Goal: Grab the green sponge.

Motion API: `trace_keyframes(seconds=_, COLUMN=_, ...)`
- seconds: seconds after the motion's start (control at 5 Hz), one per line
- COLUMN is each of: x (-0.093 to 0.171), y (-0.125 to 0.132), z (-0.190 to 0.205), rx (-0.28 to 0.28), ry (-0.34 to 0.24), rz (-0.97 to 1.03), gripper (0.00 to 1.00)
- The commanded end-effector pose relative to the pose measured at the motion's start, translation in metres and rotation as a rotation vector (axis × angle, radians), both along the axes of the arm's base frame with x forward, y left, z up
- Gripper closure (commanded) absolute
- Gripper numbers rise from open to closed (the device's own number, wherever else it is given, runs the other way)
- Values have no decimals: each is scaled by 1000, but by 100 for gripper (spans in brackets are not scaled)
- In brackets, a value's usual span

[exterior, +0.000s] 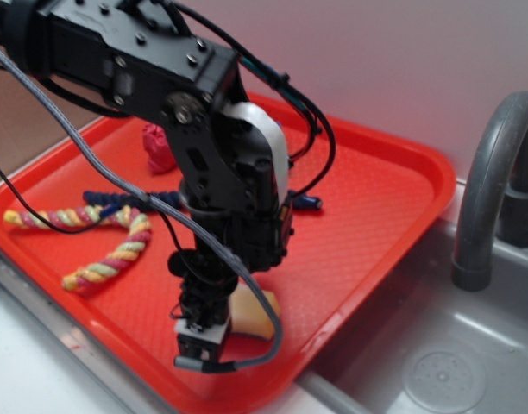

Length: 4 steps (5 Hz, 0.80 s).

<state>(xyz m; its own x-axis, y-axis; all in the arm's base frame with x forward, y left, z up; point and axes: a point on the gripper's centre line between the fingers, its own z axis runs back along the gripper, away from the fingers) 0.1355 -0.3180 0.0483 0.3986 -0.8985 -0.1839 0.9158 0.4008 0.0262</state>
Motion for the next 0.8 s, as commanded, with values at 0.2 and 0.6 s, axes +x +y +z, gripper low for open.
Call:
trace_keyframes(seconds=0.2, x=-15, y=-3, z=4, rx=37, ry=-32, rz=71, gripper=100)
trace_keyframes(seconds=0.6, x=9, y=48, z=51, rx=-40, ry=-20, rz=397, gripper=100)
